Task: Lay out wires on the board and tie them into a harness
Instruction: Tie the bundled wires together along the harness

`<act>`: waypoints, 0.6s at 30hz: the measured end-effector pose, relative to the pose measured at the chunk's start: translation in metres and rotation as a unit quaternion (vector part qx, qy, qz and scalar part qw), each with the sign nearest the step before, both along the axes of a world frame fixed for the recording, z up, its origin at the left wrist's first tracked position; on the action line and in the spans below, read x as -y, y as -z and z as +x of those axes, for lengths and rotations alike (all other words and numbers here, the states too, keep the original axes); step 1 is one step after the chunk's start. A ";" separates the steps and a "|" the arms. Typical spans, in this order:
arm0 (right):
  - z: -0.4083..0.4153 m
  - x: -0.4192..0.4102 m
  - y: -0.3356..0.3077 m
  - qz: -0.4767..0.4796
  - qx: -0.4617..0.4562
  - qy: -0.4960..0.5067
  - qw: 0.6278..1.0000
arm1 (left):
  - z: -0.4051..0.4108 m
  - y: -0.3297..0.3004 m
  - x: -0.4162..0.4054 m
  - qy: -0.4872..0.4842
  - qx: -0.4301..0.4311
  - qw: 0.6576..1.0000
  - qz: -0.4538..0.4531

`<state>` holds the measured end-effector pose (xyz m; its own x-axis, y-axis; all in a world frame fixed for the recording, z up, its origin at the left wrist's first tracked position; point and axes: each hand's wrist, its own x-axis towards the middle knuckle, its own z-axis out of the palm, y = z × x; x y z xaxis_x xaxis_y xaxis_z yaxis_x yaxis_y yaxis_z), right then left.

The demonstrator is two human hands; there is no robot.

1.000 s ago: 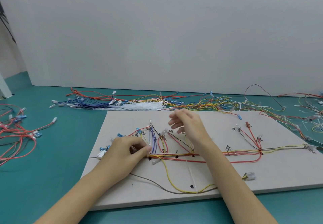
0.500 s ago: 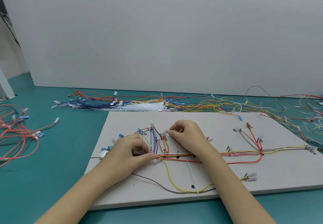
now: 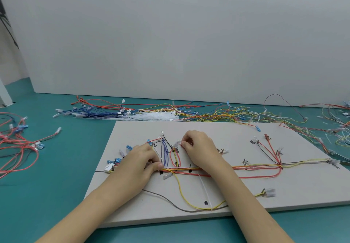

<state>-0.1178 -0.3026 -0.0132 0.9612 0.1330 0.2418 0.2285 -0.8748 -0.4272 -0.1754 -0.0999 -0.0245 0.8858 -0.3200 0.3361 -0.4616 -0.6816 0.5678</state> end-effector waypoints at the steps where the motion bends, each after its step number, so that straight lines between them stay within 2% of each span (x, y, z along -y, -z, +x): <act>1: 0.000 0.000 0.000 0.001 0.000 0.000 1.000 | 0.001 0.000 0.000 -0.001 -0.006 1.000 0.003; 5: -0.001 -0.001 0.002 0.013 -0.004 0.008 1.000 | 0.001 0.001 -0.001 -0.012 -0.025 1.000 -0.010; 9: 0.000 0.001 0.003 0.041 -0.016 0.008 0.999 | -0.006 -0.001 -0.003 -0.025 -0.006 0.999 -0.024; 12: 0.001 0.000 0.004 0.058 -0.016 0.003 0.998 | 0.001 -0.018 -0.014 -0.051 -0.007 0.994 -0.098; 14: 0.002 0.000 0.003 0.067 -0.014 0.002 0.998 | 0.022 -0.034 -0.031 -0.100 0.022 0.987 -0.123; 16: 0.003 0.001 0.004 0.071 -0.015 0.002 0.997 | 0.051 -0.041 -0.053 -0.168 0.056 0.980 -0.088; 18: 0.003 0.001 0.005 0.074 -0.017 0.001 0.997 | 0.082 -0.038 -0.075 -0.233 0.048 0.971 -0.026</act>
<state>-0.1144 -0.3040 -0.0183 0.9692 0.0975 0.2262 0.2110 -0.8023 -0.5584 -0.0931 -0.0248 0.0140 0.8942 0.1273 0.4291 -0.1631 -0.8001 0.5772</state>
